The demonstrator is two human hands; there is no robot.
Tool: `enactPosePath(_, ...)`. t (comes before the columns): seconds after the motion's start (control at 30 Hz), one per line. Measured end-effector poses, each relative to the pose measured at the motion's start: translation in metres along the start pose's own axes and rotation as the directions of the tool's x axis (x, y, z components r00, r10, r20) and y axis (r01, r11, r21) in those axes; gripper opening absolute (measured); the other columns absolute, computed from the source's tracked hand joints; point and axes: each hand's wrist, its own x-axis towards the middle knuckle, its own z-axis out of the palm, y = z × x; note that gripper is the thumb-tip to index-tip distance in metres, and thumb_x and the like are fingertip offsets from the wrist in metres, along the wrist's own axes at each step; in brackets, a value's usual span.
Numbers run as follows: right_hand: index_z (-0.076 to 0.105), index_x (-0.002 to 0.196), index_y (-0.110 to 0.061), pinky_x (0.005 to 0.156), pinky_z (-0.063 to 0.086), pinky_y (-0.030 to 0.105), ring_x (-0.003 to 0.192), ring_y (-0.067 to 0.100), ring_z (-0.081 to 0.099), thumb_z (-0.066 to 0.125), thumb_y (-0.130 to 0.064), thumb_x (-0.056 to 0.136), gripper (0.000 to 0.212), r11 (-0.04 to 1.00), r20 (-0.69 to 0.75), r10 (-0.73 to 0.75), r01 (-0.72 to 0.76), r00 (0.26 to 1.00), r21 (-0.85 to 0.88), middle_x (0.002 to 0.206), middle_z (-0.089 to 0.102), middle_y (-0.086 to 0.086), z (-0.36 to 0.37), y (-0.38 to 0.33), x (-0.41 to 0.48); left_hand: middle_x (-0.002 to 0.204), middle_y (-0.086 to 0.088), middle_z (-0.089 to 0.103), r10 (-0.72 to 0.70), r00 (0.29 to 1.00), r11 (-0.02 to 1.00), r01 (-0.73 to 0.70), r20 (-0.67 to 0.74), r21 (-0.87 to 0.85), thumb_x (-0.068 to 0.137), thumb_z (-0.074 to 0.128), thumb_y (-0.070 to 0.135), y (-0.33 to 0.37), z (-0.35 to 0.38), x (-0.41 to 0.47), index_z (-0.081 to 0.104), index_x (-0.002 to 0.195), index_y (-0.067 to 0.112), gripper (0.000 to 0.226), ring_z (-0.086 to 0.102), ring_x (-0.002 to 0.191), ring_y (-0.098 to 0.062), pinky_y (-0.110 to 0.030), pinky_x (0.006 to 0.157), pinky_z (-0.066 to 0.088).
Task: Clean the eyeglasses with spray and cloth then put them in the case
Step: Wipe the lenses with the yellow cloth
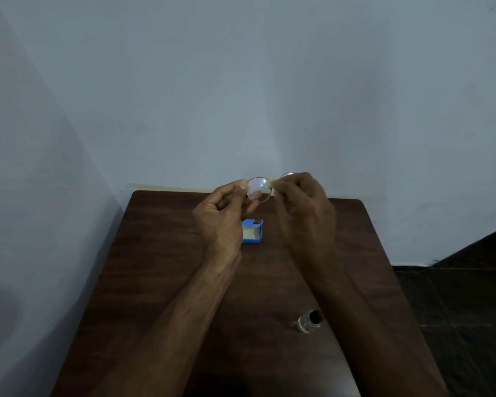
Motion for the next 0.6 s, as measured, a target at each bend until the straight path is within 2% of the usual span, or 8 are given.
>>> enactPosePath(0.13,0.078,0.105,-0.015,0.071,0.056,0.041,0.091,0.022,0.066,0.071,-0.008,0.093,0.016,0.981,-0.129,0.195,-0.194,0.972,0.020,0.103,0.066,0.000,-0.007,0.028,0.015,0.097,-0.018,0.081,0.017,1.000,1.000,-0.017,0.016,0.011,0.096,0.075,0.007,0.002,-0.003,0.000,0.079,0.110,-0.001,0.016,0.082,0.089,-0.030,-0.033,0.077,0.067)
enactPosePath(0.2,0.078,0.105,-0.013,0.071,0.057,0.040,0.091,0.022,0.065,0.072,-0.009,0.094,0.014,0.988,-0.084,0.151,-0.150,0.985,0.019,0.104,0.066,0.001,-0.005,0.022,0.015,0.097,-0.018,0.081,0.019,1.000,1.000,-0.020,0.003,0.018,0.096,0.075,0.007,0.003,-0.003,0.000,0.078,0.112,-0.003,0.019,0.082,0.087,-0.027,-0.034,0.078,0.067)
enactPosePath(0.3,0.076,0.102,-0.011,0.070,0.053,0.031,0.093,0.020,0.064,0.072,-0.008,0.093,0.010,0.999,0.004,0.046,-0.046,0.999,0.012,0.105,0.067,0.003,-0.004,0.008,0.006,0.093,-0.015,0.082,0.012,1.000,1.000,-0.012,0.004,0.003,0.096,0.074,0.004,0.004,-0.003,0.002,0.079,0.107,0.000,0.013,0.082,0.083,-0.024,-0.030,0.075,0.066)
enactPosePath(0.37,0.076,0.099,-0.013,0.067,0.051,0.030,0.092,0.020,0.063,0.072,-0.007,0.091,0.011,0.996,-0.014,0.086,-0.086,0.996,0.000,0.104,0.066,0.001,-0.007,0.011,0.009,0.094,-0.017,0.081,0.016,1.000,1.000,-0.016,0.003,0.002,0.096,0.074,0.004,0.005,-0.003,0.002,0.078,0.108,-0.001,0.014,0.082,0.086,-0.028,-0.029,0.075,0.066)
enactPosePath(0.47,0.076,0.101,-0.017,0.066,0.055,0.036,0.091,0.021,0.064,0.070,-0.004,0.089,0.019,0.986,-0.069,0.165,-0.164,0.984,0.015,0.105,0.065,-0.001,-0.010,0.022,0.022,0.099,-0.019,0.081,0.018,1.000,1.000,-0.018,0.000,0.010,0.095,0.075,0.006,0.006,-0.004,0.003,0.078,0.112,-0.002,0.019,0.082,0.090,-0.032,-0.031,0.076,0.066)
enactPosePath(0.6,0.077,0.108,-0.016,0.065,0.056,0.041,0.093,0.024,0.064,0.070,-0.002,0.089,0.024,0.999,0.024,0.054,-0.054,0.998,-0.006,0.108,0.064,0.003,-0.011,0.014,0.017,0.097,-0.021,0.081,-0.014,1.000,1.000,0.014,-0.015,-0.027,0.096,0.075,0.005,0.010,-0.002,0.005,0.077,0.111,-0.003,0.017,0.082,0.085,-0.028,-0.029,0.073,0.066)
